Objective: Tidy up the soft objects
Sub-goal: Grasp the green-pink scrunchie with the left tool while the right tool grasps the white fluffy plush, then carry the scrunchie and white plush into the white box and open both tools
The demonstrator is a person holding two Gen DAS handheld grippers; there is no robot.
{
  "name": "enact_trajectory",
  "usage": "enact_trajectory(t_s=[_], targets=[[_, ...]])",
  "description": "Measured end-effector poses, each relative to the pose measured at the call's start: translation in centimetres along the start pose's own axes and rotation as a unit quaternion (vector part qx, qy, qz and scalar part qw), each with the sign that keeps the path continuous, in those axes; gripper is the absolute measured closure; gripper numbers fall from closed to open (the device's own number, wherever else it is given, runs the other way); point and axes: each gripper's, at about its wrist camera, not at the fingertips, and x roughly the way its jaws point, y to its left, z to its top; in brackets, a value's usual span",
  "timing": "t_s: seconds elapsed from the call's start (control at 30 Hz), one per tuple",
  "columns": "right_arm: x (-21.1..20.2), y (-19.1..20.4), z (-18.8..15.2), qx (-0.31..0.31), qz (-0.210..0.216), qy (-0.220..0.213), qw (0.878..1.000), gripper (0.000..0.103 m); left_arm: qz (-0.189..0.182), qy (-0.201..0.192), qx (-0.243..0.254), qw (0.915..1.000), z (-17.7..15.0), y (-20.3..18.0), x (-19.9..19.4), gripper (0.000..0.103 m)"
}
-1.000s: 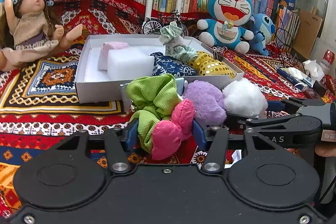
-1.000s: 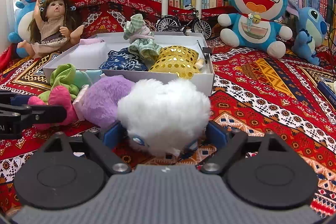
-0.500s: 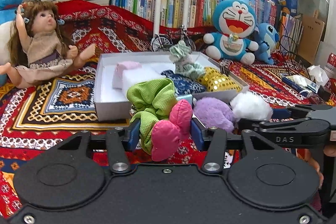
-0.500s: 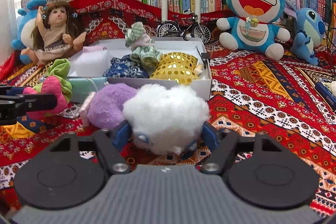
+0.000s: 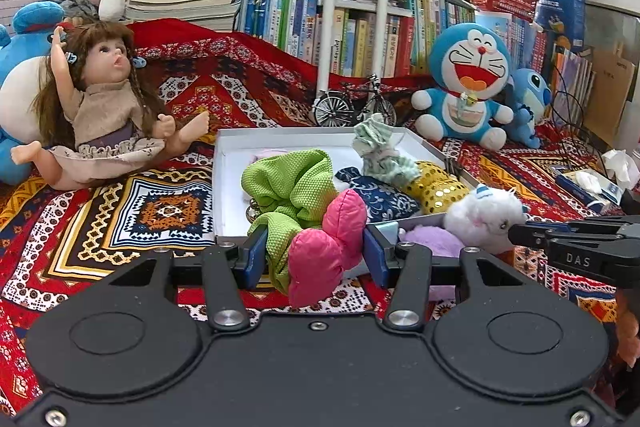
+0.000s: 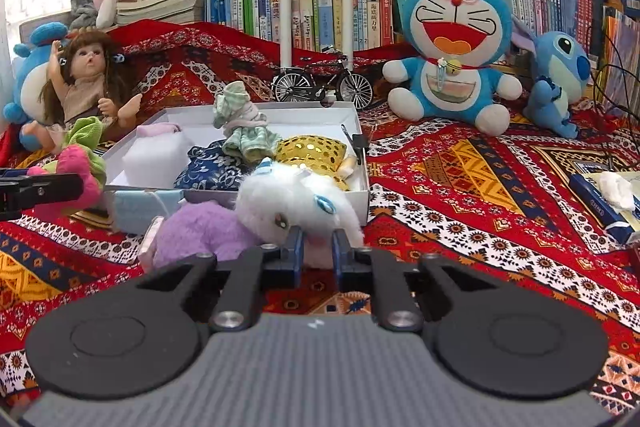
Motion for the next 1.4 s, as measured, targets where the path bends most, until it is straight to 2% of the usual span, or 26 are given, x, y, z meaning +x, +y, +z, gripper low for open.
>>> enact_trajectory(t_s=[0.1, 0.23, 0.37, 0.43, 0.5, 0.63, 0.77, 0.8, 0.83, 0.97, 1.07, 1.1, 1.13, 1.2, 1.27, 1.4], targets=[[0.4, -0.2, 0.0, 0.003, 0.001, -0.003, 1.000, 0.032, 0.001, 0.003, -0.005, 1.0000, 0.0, 0.2, 0.3, 0.056], [1.2, 0.0, -0.1, 0.000, -0.010, 0.000, 1.000, 0.029, 0.003, 0.007, -0.003, 1.0000, -0.2, 0.2, 0.5, 0.056], [2.0, 0.2, 0.1, -0.003, 0.000, 0.005, 1.000, 0.029, 0.003, 0.008, -0.003, 1.0000, -0.4, 0.1, 0.7, 0.056], [2.1, 0.4, 0.2, -0.005, 0.009, 0.005, 1.000, 0.047, 0.004, 0.008, -0.003, 1.0000, -0.3, 0.2, 0.8, 0.056], [1.8, 0.7, 0.4, -0.007, 0.004, -0.001, 1.000, 0.055, 0.004, 0.006, -0.006, 1.0000, 0.0, 0.4, 1.0, 0.056], [0.8, 0.7, 1.0, 0.008, -0.002, -0.018, 1.000, 0.062, 0.007, 0.002, -0.009, 0.9999, 0.8, 0.9, 1.4, 0.056], [0.0, 0.2, 2.4, 0.027, 0.000, -0.032, 0.999, 0.076, 0.010, -0.008, -0.017, 0.9998, 2.2, 1.5, 1.8, 0.056], [-0.2, 0.1, 2.8, 0.030, -0.003, -0.036, 0.999, 0.091, 0.010, -0.009, -0.018, 0.9997, 2.6, 1.7, 1.9, 0.056], [-0.1, 0.1, 3.4, 0.032, -0.007, -0.035, 0.999, 0.100, 0.010, -0.011, -0.019, 0.9997, 3.0, 1.8, 2.1, 0.056], [0.9, -0.5, 4.7, 0.037, 0.005, -0.021, 0.999, 0.100, 0.014, -0.016, -0.021, 0.9996, 4.3, 2.1, 2.8, 0.056], [1.7, -0.4, 4.1, 0.030, 0.013, -0.003, 0.999, 0.090, 0.010, -0.016, -0.025, 0.9995, 4.5, 2.2, 2.9, 0.056], [1.9, -0.4, 3.6, 0.028, 0.010, 0.002, 1.000, 0.072, 0.009, -0.016, -0.023, 0.9996, 4.4, 2.2, 2.9, 0.056], [2.0, -0.3, 3.1, 0.020, 0.008, 0.001, 1.000, 0.066, 0.009, -0.015, -0.020, 0.9997, 4.2, 2.2, 2.9, 0.056], [2.2, 0.1, 2.3, 0.001, -0.004, 0.002, 1.000, 0.036, 0.009, -0.010, -0.016, 0.9998, 3.9, 2.1, 3.1, 0.056], [2.7, 0.7, 1.7, -0.022, 0.005, 0.012, 1.000, 0.032, 0.007, -0.002, -0.018, 0.9998, 3.6, 2.1, 3.4, 0.056], [3.6, 1.9, 1.1, -0.058, -0.017, 0.011, 0.998, 0.024, 0.005, 0.004, -0.018, 0.9998, 3.2, 2.0, 3.7, 0.056]])
